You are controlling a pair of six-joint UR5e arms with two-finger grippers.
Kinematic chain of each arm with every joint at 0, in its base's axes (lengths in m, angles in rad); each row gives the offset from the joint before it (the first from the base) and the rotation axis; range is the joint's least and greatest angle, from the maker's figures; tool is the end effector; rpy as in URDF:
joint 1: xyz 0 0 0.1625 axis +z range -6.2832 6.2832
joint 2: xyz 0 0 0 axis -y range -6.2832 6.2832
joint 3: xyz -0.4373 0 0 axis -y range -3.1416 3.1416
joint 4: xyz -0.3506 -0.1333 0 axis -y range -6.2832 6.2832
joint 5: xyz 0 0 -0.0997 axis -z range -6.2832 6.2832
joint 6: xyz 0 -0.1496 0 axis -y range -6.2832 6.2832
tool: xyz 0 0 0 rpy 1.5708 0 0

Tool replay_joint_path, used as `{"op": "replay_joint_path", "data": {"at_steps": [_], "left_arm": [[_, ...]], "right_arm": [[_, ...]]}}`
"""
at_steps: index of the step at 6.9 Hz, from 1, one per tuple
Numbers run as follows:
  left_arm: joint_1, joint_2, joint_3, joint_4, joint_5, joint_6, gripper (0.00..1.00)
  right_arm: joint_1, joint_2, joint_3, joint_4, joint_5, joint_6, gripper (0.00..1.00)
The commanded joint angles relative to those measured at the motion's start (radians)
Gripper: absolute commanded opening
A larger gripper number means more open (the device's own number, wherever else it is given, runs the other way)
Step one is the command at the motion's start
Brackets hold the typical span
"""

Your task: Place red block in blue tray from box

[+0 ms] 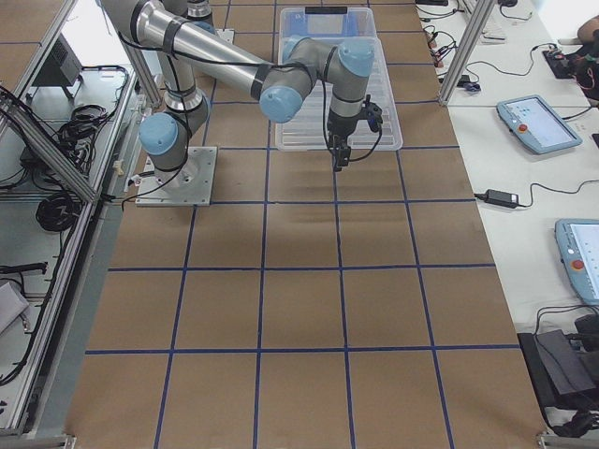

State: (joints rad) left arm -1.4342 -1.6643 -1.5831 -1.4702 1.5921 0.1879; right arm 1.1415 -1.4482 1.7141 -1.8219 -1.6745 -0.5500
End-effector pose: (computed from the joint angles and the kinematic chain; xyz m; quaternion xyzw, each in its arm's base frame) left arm -0.0624 -0.5016 0.4108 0.0257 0.9996 0.0043 0.0101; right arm -0.0965 -0.4939 0.3541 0.0606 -0.9968 -0.0309 0.0423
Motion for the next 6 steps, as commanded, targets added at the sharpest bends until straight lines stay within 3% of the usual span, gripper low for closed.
{"op": "replay_joint_path", "data": {"at_steps": [1, 3, 6], "left_arm": [[-0.159, 0.087, 0.003, -0.041, 0.019, -0.196, 1.00], [-0.172, 0.095, -0.018, -0.042, 0.060, -0.202, 1.00], [-0.106, 0.087, 0.024, -0.059, 0.012, -0.203, 1.00]], "right_arm": [[-0.003, 0.000, 0.067, -0.054, 0.015, 0.001, 1.00], [0.007, -0.004, 0.068, -0.054, 0.045, 0.013, 1.00], [0.084, -0.006, 0.067, -0.054, 0.070, 0.137, 1.00]]}}
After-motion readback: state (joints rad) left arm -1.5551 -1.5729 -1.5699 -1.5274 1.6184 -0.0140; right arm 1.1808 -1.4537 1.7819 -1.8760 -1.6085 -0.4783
